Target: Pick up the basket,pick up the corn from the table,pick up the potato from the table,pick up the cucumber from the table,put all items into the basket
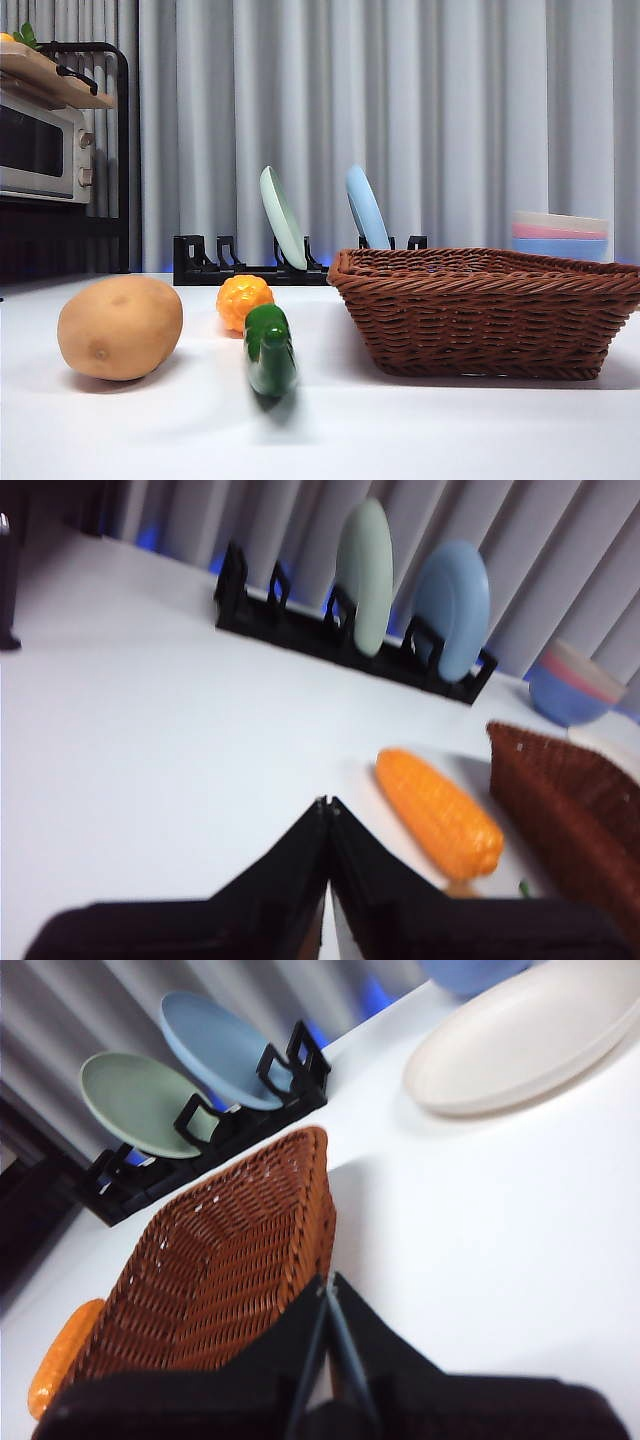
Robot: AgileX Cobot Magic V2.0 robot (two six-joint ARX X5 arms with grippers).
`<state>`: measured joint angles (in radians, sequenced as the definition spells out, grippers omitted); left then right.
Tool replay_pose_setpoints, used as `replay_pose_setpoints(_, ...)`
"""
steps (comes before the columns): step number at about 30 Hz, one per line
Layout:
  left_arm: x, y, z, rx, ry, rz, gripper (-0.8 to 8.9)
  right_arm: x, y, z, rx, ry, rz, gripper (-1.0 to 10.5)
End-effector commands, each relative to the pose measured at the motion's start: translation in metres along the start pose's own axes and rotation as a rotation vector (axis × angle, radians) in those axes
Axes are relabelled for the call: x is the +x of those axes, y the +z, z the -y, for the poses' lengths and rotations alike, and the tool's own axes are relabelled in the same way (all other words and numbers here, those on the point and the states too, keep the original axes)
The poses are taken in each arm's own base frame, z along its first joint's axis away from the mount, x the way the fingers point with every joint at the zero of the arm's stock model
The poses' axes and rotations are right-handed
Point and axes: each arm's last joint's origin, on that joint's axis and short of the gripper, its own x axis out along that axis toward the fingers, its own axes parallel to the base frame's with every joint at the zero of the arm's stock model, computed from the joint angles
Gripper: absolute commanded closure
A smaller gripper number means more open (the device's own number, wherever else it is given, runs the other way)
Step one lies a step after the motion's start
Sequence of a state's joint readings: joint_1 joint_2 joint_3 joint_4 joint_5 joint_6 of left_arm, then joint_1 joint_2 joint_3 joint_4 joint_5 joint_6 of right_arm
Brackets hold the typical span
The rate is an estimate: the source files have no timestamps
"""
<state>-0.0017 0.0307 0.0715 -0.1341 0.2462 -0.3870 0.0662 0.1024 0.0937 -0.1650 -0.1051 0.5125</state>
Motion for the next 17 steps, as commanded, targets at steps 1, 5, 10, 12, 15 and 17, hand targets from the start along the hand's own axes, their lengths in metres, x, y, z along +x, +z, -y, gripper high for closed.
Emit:
replay_pose_setpoints(1,-0.002,0.014,0.006,0.0,0.004,0.025,8.21,0.002,0.011,-0.006,-0.042,-0.01,-0.013,9.6)
replay_pose_setpoints(5,0.001,0.035,0.013,0.021,0.009,0.005,8.22,0.009,0.031,-0.017,-0.102,-0.031,-0.059,9.6)
replay_pose_setpoints(10,0.01,0.064,0.023,0.108,0.013,-0.029,8.22,0.023,0.059,-0.031,-0.2,-0.045,-0.102,9.6)
replay_pose_setpoints(12,0.015,0.077,0.027,0.133,-0.004,-0.047,8.22,0.031,0.072,-0.037,-0.223,-0.047,-0.116,9.6)
replay_pose_setpoints(15,0.027,0.098,0.034,0.156,-0.042,-0.103,8.22,0.044,0.087,-0.044,-0.241,-0.055,-0.139,9.6)
replay_pose_setpoints(17,0.037,0.109,0.037,0.164,-0.07,-0.157,8.22,0.052,0.097,-0.048,-0.243,-0.058,-0.151,9.6)
